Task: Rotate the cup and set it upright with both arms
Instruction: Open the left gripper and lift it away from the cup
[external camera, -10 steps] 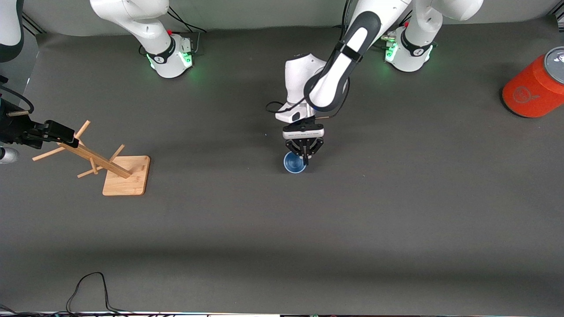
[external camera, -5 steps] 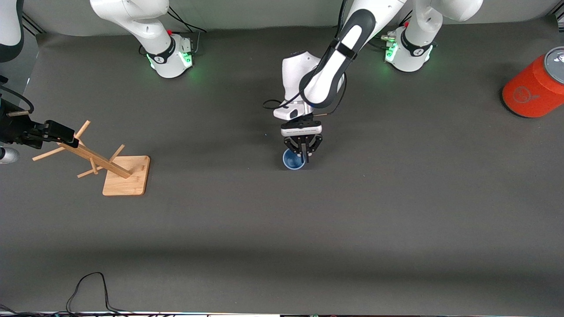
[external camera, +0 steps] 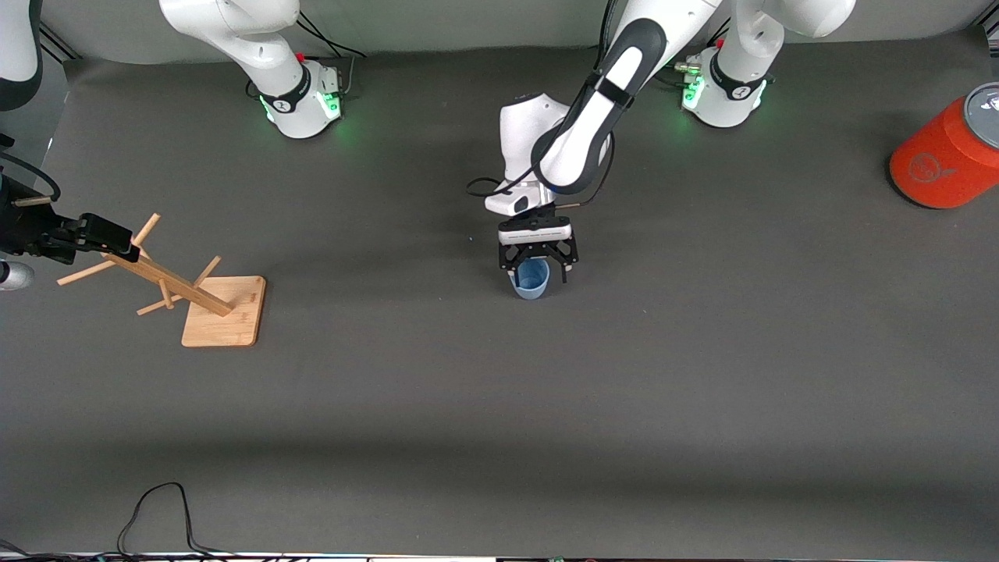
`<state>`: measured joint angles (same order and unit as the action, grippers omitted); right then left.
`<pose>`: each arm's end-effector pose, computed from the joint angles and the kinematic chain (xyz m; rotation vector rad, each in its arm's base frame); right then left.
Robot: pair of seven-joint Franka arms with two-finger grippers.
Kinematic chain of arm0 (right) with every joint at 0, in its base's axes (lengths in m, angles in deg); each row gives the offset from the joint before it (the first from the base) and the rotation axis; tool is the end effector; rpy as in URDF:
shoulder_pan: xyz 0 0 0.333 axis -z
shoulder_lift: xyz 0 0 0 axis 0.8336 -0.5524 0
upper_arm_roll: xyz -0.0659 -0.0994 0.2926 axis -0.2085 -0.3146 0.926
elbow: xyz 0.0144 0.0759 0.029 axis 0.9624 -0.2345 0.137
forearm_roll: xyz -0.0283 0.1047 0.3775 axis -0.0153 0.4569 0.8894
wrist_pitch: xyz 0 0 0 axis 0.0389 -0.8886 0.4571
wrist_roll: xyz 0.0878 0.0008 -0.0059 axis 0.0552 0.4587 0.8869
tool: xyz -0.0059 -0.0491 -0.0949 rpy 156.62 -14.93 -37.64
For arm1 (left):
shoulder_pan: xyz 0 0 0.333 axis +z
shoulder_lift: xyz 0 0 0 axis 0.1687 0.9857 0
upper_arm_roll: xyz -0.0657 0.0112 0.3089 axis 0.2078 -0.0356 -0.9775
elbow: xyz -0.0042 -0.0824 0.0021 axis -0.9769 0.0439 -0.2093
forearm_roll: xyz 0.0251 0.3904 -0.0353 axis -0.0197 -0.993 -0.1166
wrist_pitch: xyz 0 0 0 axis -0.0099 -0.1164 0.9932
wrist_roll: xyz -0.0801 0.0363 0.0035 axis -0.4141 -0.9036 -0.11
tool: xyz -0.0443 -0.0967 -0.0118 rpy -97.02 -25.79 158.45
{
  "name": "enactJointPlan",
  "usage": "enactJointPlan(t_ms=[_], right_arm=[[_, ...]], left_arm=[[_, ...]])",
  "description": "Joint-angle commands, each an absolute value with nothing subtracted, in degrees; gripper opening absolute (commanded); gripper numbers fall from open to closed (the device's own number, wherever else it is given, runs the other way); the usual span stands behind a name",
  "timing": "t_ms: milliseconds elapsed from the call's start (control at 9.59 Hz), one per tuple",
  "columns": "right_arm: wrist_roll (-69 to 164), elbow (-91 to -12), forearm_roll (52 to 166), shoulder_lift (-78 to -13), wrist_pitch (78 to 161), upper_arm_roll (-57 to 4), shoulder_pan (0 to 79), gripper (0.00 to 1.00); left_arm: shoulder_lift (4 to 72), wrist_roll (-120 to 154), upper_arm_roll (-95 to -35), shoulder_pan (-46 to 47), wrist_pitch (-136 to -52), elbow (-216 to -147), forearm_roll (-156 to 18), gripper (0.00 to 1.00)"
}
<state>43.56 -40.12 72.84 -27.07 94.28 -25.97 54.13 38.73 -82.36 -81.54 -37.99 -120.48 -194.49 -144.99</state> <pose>0.5801 -0.0202 0.6008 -3.1331 0.0274 0.0455 0.4002 -0.4737 0.2380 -2.8846 -0.0640 -1.0311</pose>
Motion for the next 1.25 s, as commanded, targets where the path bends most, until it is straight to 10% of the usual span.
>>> enactJointPlan(t_ms=[0, 417, 1147], right_arm=[[44.1, -39.7, 72.8, -27.3, 94.3, -25.9, 54.3, 1.00], [44.1, -39.7, 72.8, -27.3, 94.3, -25.9, 54.3, 1.00], [44.1, -39.7, 72.8, -27.3, 94.3, -25.9, 54.3, 1.00]], left_arm=[[36.4, -74.2, -81.8, -37.9, -120.4, -193.9, -138.3, 1.00], [35.1, -47.3, -81.8, -32.7, -117.8, -186.7, -117.3, 1.00], [33.2, 4.4, -81.8, -15.4, -88.8, -165.9, -89.4, 1.00]])
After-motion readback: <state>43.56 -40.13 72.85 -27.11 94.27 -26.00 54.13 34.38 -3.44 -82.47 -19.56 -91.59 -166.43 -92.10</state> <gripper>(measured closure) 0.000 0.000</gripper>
